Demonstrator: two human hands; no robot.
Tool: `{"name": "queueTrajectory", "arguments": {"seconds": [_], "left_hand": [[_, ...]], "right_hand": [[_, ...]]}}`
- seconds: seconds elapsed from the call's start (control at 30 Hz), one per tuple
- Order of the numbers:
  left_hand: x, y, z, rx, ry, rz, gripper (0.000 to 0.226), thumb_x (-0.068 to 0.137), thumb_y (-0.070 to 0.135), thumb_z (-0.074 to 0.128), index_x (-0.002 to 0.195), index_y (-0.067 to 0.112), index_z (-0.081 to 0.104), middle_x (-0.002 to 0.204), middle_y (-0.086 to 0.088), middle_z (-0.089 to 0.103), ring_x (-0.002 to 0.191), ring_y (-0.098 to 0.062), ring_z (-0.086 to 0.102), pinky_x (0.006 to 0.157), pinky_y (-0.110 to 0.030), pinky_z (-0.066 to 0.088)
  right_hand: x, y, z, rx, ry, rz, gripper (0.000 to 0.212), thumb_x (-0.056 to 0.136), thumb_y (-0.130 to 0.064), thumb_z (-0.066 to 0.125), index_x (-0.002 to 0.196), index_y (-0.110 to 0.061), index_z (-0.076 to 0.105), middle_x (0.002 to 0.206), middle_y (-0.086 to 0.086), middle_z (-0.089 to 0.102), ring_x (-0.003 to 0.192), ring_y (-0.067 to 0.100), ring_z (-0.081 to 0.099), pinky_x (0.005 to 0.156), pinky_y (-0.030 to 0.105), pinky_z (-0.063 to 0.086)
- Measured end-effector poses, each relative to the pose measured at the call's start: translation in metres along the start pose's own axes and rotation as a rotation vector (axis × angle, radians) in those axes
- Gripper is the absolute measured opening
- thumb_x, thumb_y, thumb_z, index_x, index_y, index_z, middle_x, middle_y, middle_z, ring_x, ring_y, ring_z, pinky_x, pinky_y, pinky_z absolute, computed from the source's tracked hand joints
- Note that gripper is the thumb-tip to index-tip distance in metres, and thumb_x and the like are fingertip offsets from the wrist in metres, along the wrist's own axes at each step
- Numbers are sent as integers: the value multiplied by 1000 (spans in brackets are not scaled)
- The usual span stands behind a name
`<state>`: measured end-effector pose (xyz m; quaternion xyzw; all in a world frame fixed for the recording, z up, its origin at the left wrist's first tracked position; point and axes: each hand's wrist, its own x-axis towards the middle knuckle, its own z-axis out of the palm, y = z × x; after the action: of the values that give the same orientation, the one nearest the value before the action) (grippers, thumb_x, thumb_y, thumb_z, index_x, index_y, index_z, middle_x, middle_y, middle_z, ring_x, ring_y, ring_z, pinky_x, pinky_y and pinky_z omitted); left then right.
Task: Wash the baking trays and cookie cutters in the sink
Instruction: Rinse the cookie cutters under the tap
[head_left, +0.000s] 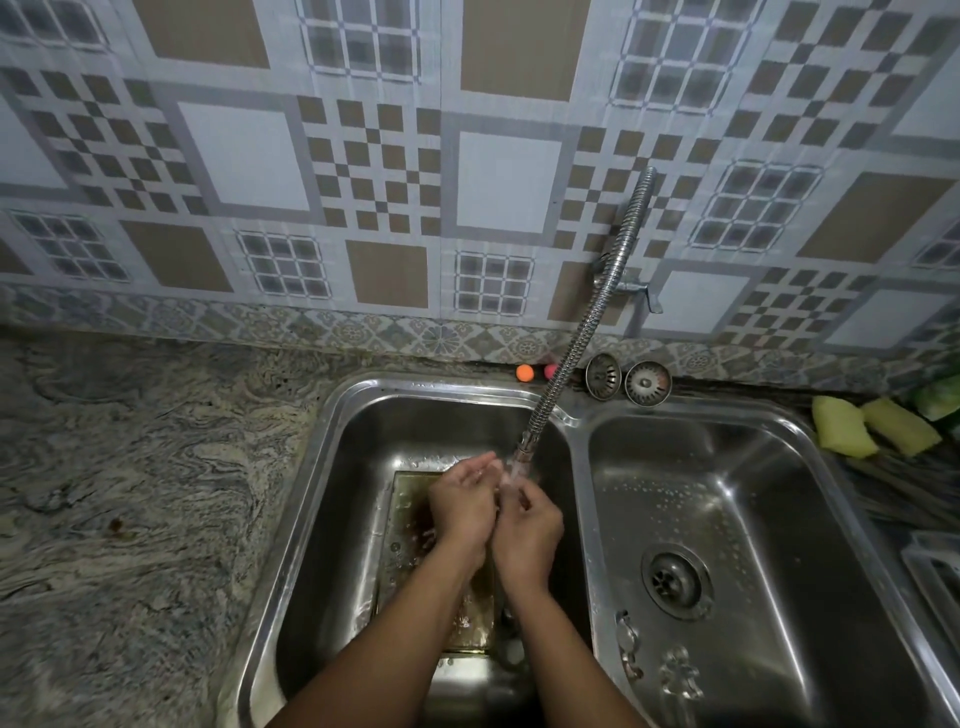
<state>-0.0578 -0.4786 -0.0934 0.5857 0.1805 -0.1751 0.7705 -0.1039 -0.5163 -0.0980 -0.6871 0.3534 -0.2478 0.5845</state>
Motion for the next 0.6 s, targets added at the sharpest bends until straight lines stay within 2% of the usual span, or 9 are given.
{"name": "queueTrajectory", "arguments": {"seconds": [0.07,0.13,0.23,0.33,0.37,0.43,0.5,0.6], "left_hand": [[-2,2,0,8,-3,6,13,88,4,71,100,9,73,90,-6,77,83,-17,75,75,-28,60],[-4,1,-1,57,-32,12,10,89,8,71,99,11,74,91,-5,77,86,-18,74,77,-28,59],[-4,-1,0,140,-72,-31,8,89,15,73,94,10,76,87,-4,78,91,-25,74,77,-33,59],[-6,9,-1,176,-110,-199,19,88,32,73,90,14,75,66,3,72,60,-17,66,52,-27,50],[-5,13,-2,135,-145,-280,20,89,34,71,92,15,75,67,3,71,58,-14,63,51,-26,48],[-3,17,-4,-23,-192,-405,20,92,28,68,97,10,75,80,-5,74,71,-18,68,67,-29,56],[-1,17,-5,-165,-210,-458,17,92,19,67,98,4,72,91,-14,74,82,-23,69,85,-33,56],[-2,16,-1,-334,-199,-437,14,96,7,58,103,0,68,108,-19,70,88,-23,67,92,-34,53]], "right_hand": [[5,-4,2,1,71,-5,14,93,-15,64,86,-22,74,70,-13,67,66,-6,63,60,14,48],[14,-4,3,32,100,39,15,93,-14,64,82,-17,74,70,-9,69,61,-4,62,60,19,50],[18,-3,-1,39,66,40,22,96,-15,59,80,-14,74,67,-2,69,56,-1,58,57,23,48],[13,-3,-10,71,-40,-65,22,97,-11,58,85,-24,72,78,-6,71,70,-2,64,65,17,50],[13,0,-11,64,-88,-82,21,96,-11,59,89,-25,72,83,-6,72,75,0,66,69,17,52],[17,5,-14,62,-159,-70,17,95,-12,62,100,-24,74,92,-4,74,84,5,70,75,24,57],[22,7,-16,101,-167,-17,20,94,-13,63,112,-20,72,101,-1,74,93,9,70,81,27,57],[23,-1,-14,237,-217,99,24,98,-5,52,113,-12,69,100,2,75,93,12,70,76,20,54]]}}
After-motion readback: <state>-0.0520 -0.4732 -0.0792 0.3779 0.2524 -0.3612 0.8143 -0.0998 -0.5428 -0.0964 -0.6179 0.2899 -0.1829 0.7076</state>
